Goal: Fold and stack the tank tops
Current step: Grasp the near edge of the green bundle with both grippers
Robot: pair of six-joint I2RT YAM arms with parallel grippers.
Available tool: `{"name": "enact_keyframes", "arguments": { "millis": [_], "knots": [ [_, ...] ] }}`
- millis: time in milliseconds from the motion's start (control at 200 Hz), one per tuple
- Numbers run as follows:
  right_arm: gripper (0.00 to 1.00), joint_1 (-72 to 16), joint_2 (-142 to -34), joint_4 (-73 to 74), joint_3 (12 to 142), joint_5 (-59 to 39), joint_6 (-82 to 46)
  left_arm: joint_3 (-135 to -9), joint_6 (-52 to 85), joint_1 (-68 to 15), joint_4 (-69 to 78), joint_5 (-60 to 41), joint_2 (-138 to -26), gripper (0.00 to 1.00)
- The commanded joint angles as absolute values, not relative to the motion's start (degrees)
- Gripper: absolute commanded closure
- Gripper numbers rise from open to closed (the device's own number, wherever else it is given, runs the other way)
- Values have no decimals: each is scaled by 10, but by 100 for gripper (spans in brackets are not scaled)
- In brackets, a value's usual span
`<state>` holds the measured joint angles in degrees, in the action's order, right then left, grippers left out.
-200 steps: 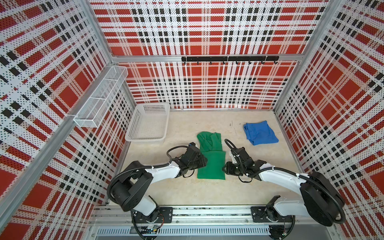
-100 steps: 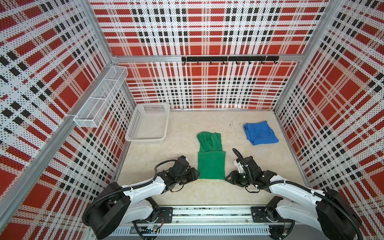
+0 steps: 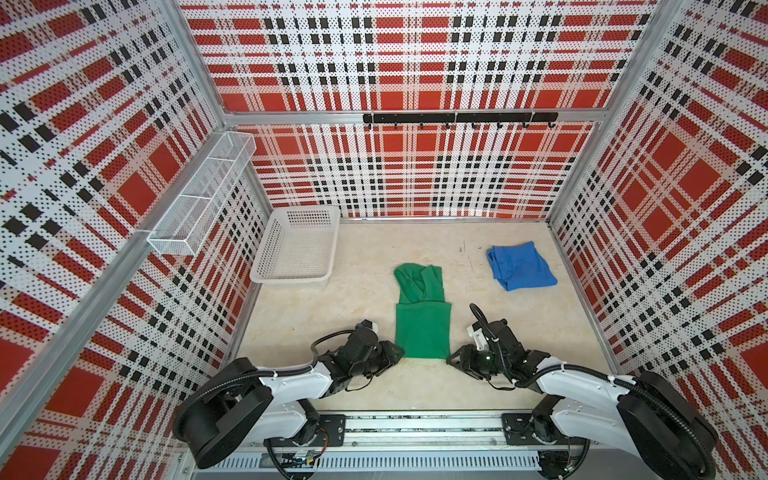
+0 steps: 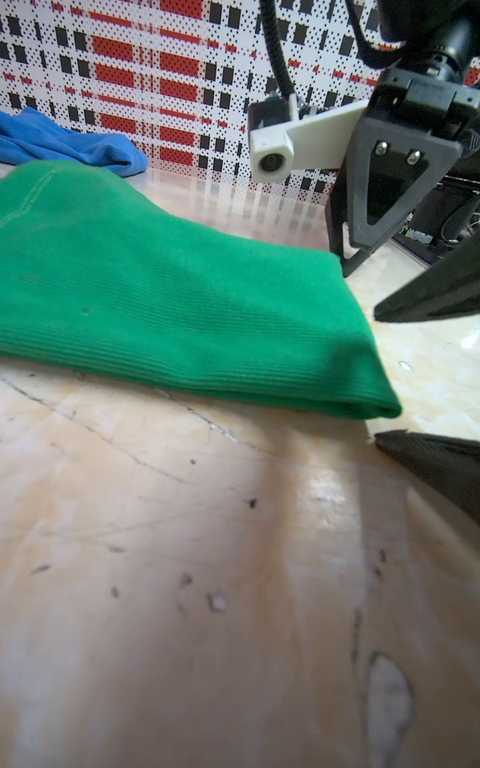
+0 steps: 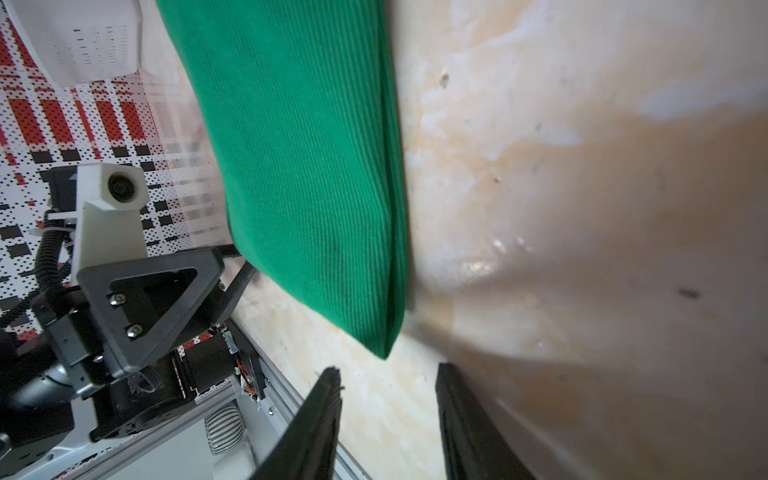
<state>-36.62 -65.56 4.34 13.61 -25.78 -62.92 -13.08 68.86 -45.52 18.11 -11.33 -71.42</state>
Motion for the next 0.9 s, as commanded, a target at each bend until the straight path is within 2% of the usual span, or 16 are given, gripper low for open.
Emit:
{"name": "enact_keyframes", "arguments": {
  "millis": [0, 220, 421, 556, 646, 827, 892],
  "knots": [
    [58, -365, -675, 83, 126, -252, -646, -114, 701, -460, 176, -97, -727, 54],
    [59, -366, -727, 139, 126, -251, -649, -113, 701, -460, 187, -95, -744, 59],
    [63, -366, -762, 176, 127, -253, -653, -112, 702, -458, 193, -93, -751, 69],
    [71, -367, -773, 182, 131, -256, -652, -119, 700, -456, 198, -88, -756, 78],
    [83, -369, -770, 172, 135, -256, -649, -131, 691, -453, 198, -91, -763, 85],
    [97, -372, -743, 118, 149, -246, -629, -153, 676, -449, 193, -99, -775, 100],
    [100, -372, -728, 89, 157, -241, -620, -156, 674, -450, 187, -96, -769, 100]
  ]
}}
